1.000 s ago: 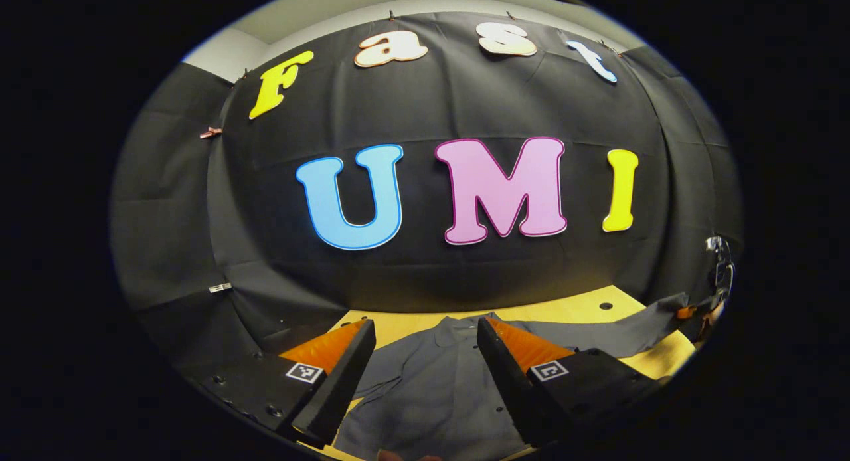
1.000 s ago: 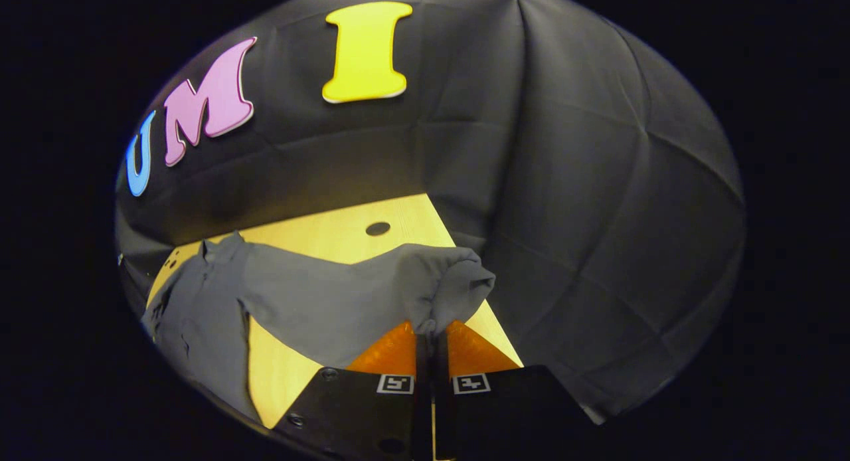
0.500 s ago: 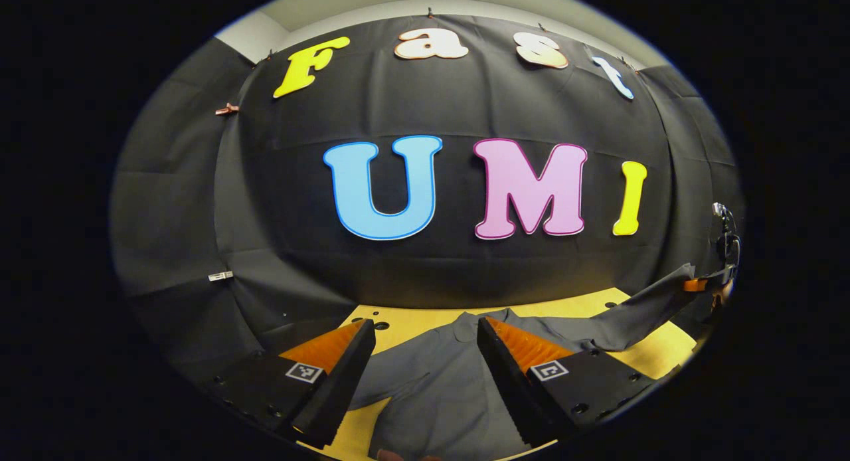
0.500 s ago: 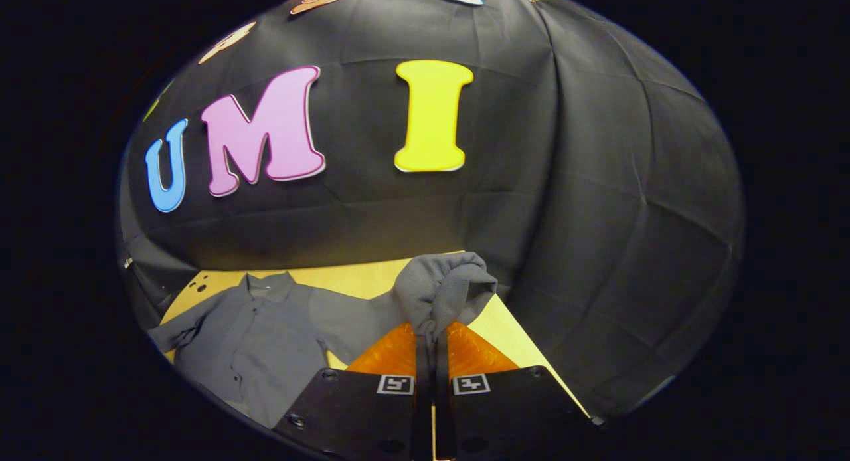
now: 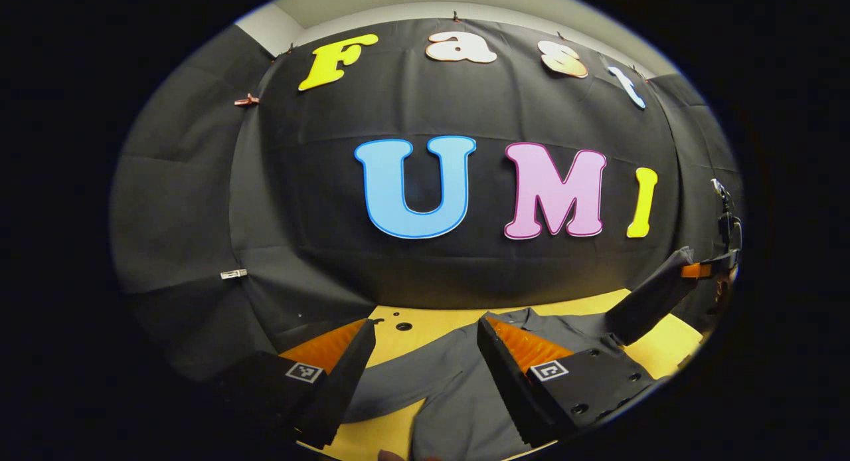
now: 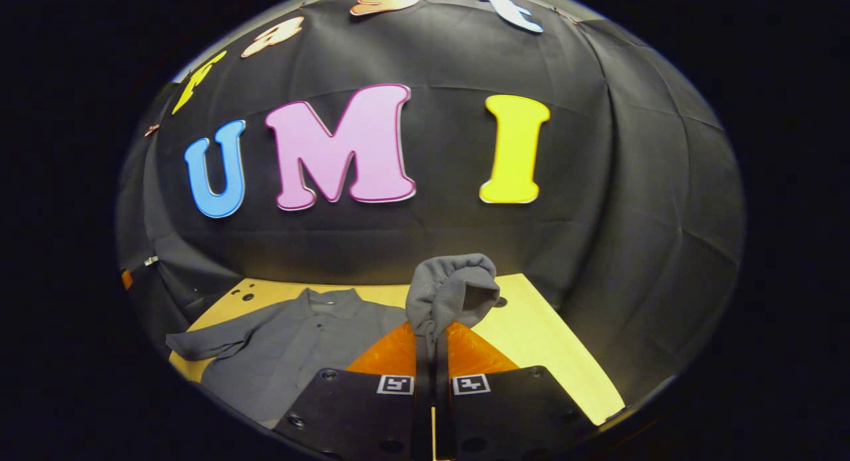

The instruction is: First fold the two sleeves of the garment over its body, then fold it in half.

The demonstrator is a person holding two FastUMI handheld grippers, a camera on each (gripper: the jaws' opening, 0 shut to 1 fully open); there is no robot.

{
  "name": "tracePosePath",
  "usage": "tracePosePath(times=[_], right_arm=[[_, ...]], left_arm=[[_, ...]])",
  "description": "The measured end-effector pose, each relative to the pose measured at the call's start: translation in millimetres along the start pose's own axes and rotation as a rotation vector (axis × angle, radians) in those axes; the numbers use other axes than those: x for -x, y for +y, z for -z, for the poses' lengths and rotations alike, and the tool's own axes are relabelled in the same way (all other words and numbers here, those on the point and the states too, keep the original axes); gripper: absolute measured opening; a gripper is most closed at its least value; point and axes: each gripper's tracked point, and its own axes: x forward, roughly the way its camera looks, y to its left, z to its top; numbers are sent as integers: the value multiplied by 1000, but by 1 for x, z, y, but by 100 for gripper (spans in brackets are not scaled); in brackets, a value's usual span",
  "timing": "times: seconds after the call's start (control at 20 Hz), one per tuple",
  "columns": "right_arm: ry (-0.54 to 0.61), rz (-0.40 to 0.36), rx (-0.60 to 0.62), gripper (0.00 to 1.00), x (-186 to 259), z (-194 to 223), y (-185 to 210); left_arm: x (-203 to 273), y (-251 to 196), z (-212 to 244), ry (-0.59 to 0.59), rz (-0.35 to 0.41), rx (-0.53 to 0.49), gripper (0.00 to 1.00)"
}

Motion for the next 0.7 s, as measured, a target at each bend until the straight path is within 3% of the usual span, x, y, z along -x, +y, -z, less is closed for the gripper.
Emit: tracePosePath(times=[0.2,0.7], right_arm=[[-3,-54,12,6,-6,3,56],[83,-251,59,7,-29,48,195]], left_arm=[[5,23,-1,-14,-17,-36,98],[4,68,19,0,-63,12,98]])
